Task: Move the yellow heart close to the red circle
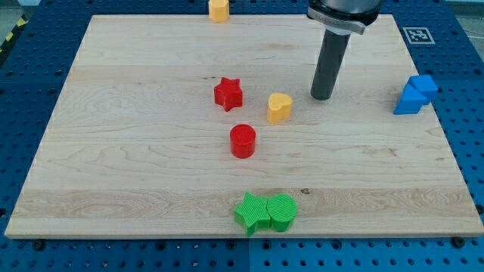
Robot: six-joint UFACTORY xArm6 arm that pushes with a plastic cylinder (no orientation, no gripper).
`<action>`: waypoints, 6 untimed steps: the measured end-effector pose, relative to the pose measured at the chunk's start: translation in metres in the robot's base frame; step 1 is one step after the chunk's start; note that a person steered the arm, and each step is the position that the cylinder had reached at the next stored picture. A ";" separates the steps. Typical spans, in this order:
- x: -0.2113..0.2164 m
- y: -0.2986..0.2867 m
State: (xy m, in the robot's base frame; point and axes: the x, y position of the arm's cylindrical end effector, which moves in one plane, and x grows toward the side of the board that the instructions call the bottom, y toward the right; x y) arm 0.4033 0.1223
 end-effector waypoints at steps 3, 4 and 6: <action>0.010 -0.007; 0.005 -0.011; 0.003 -0.031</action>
State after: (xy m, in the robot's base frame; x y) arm 0.4060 0.0915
